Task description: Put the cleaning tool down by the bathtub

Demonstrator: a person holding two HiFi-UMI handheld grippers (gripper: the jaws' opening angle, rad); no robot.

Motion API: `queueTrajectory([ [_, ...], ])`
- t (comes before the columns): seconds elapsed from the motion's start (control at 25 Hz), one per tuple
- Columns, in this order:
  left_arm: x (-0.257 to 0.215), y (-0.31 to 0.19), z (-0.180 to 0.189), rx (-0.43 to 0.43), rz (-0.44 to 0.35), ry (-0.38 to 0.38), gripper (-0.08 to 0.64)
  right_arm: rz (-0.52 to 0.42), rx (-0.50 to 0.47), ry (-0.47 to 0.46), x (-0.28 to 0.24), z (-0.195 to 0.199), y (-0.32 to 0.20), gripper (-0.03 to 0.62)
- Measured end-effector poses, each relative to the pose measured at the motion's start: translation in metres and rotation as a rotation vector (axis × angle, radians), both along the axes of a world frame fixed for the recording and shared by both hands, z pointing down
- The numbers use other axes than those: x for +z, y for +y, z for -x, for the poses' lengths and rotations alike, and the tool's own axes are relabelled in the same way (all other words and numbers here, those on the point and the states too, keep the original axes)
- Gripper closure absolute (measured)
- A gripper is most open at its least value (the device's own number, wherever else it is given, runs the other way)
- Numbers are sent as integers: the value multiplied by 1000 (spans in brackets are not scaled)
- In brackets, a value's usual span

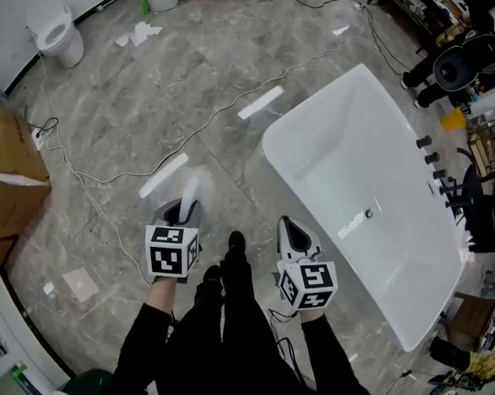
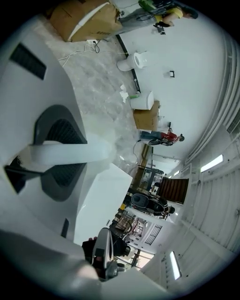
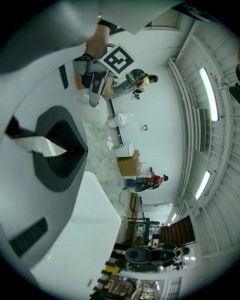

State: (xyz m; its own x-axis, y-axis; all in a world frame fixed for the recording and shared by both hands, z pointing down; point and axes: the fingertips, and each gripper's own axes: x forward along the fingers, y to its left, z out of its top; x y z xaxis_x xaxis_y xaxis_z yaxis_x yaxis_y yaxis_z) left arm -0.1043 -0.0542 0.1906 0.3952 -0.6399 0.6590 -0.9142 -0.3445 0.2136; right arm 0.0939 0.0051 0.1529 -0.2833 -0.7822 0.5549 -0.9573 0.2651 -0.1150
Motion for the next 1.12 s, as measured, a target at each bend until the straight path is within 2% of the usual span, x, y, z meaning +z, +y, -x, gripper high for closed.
queueTrajectory([
  [0.52,101,-65,-30,3,16,7,465,28,-112,-18,111,13,-73,592],
  [0.88,225,-83,-29,6,29,5,465,42,-154,-5,230,21,-101,592],
  [1.12,291,-94,-27,-6,39,11,465,47,-182,10,296,22,-118,592],
])
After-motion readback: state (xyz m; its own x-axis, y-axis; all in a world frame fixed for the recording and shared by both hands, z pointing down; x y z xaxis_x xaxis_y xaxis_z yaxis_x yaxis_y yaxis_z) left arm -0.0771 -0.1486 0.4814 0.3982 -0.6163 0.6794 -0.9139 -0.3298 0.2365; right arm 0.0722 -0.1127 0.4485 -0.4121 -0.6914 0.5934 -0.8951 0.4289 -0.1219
